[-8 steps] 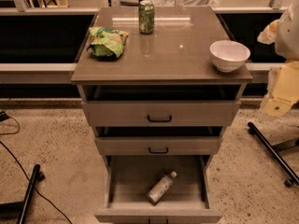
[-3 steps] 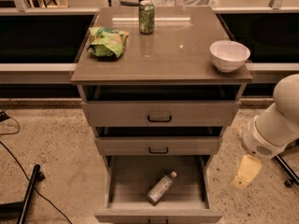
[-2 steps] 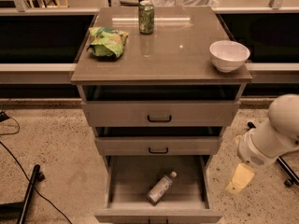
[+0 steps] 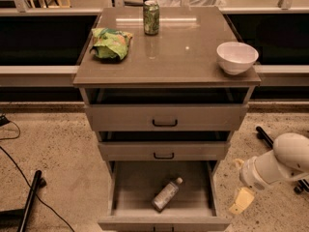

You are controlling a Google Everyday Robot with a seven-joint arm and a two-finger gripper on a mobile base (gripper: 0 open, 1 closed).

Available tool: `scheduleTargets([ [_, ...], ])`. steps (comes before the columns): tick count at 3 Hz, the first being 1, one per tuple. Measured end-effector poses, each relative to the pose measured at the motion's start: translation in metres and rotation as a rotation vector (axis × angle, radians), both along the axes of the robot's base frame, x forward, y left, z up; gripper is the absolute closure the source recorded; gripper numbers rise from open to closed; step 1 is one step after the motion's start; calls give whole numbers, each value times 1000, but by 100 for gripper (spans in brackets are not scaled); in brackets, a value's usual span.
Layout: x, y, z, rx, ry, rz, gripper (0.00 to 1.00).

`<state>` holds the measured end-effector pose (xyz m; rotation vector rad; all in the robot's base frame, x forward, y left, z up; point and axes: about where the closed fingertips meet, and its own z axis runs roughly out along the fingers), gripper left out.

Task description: Pick blue plastic bottle from bottom drawer and place on counter

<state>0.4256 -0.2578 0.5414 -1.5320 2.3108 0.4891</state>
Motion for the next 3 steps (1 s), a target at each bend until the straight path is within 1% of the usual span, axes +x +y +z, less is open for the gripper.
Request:
scheduleTargets([
  [1, 6, 5, -6, -14, 16, 20, 0],
  [2, 25, 24, -34, 46, 88, 118, 0],
  [3, 37, 49, -86, 180, 111, 240, 0],
])
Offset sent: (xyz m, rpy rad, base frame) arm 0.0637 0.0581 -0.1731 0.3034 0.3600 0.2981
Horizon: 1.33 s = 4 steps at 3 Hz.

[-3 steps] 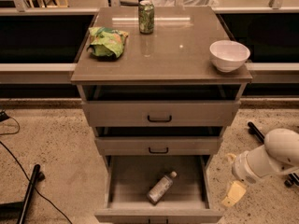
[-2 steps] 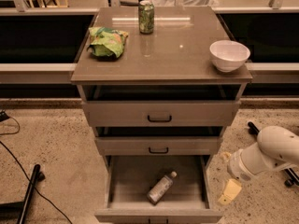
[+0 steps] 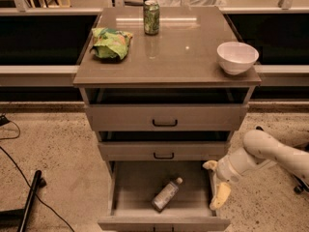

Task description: Pick blue plastic bottle from bottom drawer and place on counter

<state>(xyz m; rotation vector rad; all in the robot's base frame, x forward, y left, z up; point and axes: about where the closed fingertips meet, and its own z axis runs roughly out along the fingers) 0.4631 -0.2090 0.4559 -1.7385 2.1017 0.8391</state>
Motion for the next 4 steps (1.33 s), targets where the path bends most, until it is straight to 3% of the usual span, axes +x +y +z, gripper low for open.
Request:
scheduleTargets([
  [1, 11, 12, -27, 139, -62, 112, 0],
  [2, 12, 14, -36, 195, -100, 193, 0],
  [3, 24, 25, -48, 180, -66, 183, 0],
  [4, 43, 52, -88, 238, -127, 120, 0],
])
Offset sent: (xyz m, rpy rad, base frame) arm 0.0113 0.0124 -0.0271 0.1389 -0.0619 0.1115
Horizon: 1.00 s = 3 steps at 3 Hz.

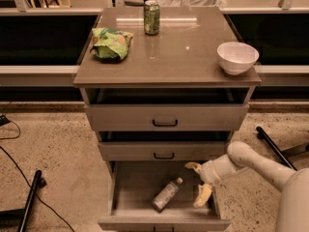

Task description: Pick blue plastic bottle from bottom drawer and place on counter

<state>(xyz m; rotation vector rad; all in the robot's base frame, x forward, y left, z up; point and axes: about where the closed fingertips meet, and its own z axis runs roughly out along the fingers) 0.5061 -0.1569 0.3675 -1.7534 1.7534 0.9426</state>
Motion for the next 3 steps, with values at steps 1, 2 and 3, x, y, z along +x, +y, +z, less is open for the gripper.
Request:
scheduleTargets([
  [1, 12, 30, -53, 37, -97, -78, 0],
  [2, 22, 49, -86, 25, -211, -119, 0],
  [3, 33, 48, -90, 9, -240, -148, 0],
])
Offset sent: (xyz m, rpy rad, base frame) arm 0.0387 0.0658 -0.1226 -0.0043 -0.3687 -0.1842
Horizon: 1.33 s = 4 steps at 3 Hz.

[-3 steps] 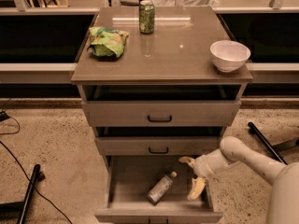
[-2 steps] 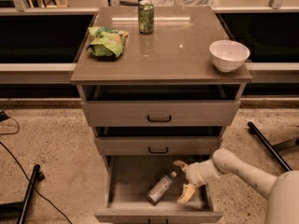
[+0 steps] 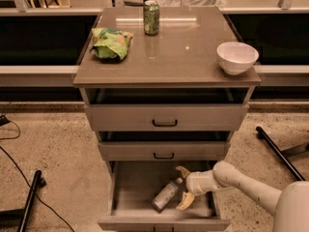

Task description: Pick blue plastic bottle from bottom drawer and place on counter

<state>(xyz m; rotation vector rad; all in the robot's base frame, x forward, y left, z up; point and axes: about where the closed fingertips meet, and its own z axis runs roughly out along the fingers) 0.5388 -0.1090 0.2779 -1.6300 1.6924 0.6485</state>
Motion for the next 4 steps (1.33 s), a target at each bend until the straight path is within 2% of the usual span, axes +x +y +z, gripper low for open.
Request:
scheduleTargets([
  [1, -3, 10, -4, 15, 15, 59, 0],
  [2, -6, 28, -42, -51, -23, 176, 0],
  [3, 0, 34, -78, -114, -96, 216, 0],
  [4, 11, 47, -102, -138, -149, 253, 1],
])
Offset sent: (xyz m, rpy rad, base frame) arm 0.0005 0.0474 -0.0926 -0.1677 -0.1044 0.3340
